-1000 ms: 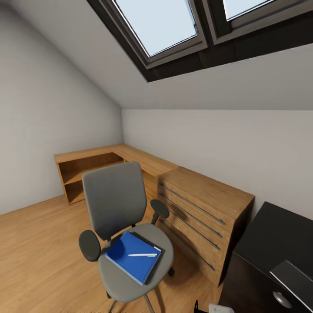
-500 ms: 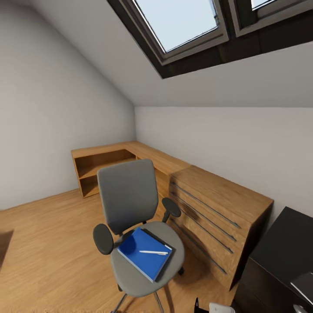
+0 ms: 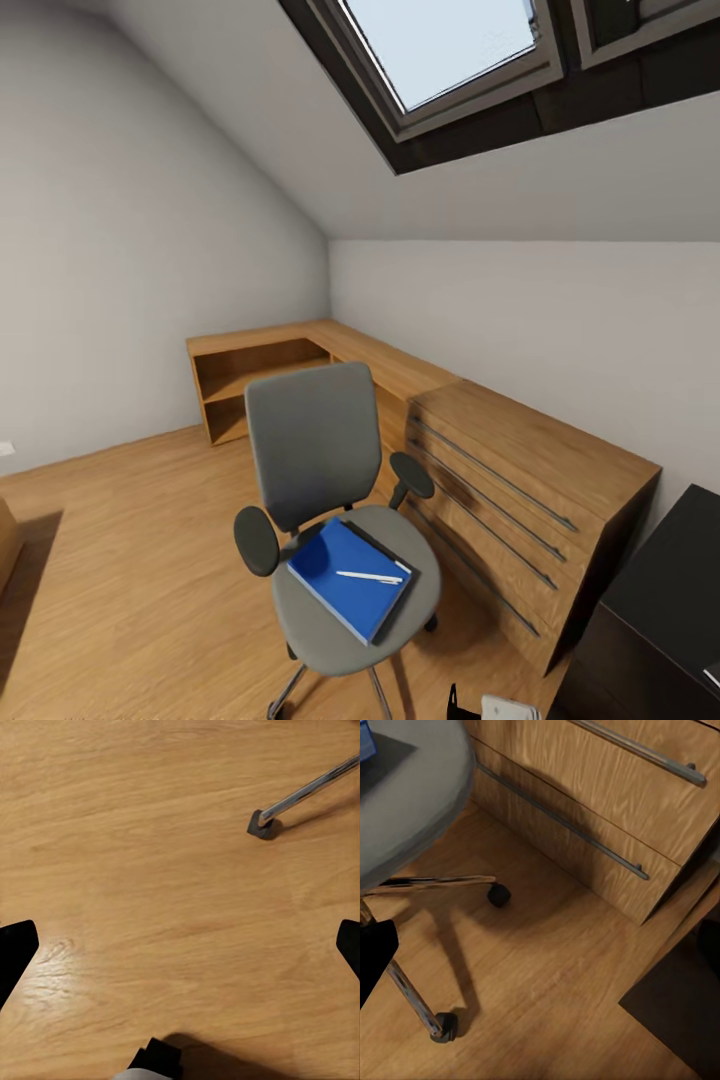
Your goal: In the bedroom, organize the workspace by keeping the computer under the desk, ensuring the monitor is on the desk, placing the keyboard on the desk next to the monitor, placing the mouse on the desk next to the keyboard, moving the folder from the swivel chair onto the desk next to the mouse, stacking the notebook on top of the folder with the pen on top of the notebook, and positioning the swivel chair next to the desk.
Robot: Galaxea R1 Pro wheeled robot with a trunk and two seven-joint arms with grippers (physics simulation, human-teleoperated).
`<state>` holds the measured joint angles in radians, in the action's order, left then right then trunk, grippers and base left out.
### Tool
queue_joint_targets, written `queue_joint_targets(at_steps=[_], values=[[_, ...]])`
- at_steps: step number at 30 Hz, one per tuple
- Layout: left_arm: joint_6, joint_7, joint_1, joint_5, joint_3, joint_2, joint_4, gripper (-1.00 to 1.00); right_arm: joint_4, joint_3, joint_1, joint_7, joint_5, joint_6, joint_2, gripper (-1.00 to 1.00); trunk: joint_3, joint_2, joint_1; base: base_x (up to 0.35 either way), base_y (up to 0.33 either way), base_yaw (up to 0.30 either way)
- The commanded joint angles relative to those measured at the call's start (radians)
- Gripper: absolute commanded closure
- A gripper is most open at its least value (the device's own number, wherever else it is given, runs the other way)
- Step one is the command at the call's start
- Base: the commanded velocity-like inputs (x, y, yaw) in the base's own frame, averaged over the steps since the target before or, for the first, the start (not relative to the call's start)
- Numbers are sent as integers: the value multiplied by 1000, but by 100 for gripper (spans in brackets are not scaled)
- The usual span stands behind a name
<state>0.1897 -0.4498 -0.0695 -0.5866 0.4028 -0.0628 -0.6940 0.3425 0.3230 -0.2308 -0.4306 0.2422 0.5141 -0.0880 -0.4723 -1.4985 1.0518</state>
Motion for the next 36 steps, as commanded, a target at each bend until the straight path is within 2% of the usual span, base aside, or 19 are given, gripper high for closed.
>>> queue_joint_targets(at_steps=[1,13,23,29,30,32,36], values=[[8,-7,0,-11,7,-2,-1,-100,0,9,-1,-5,9,5,1,-100,-1,-1,0,0,0,30],[18,-7,0,-12,2,-2,-1,-100,-2,17,-1,0,-3,6,1,-100,-2,-1,0,0,0,6],[19,-7,0,-12,1,-2,-2,-100,1,15,-1,-2,3,8,-1,-100,-2,-1,0,0,0,0],[19,-7,0,-12,-11,-2,-5,-100,2,13,-1,-3,6,17,0,-100,-2,-1,0,0,0,0],[19,-6,0,-12,-27,-2,-5,-100,2,13,-1,-4,6,20,-1,-100,-2,-1,0,0,0,218],[20,-6,0,-11,-28,-2,-6,-100,2,12,-1,-4,6,21,-1,-100,-2,-1,0,0,0,243],[82,-5,0,-10,-27,0,-8,-100,1,11,-1,-4,6,20,0,-100,-2,-1,0,0,0,271]])
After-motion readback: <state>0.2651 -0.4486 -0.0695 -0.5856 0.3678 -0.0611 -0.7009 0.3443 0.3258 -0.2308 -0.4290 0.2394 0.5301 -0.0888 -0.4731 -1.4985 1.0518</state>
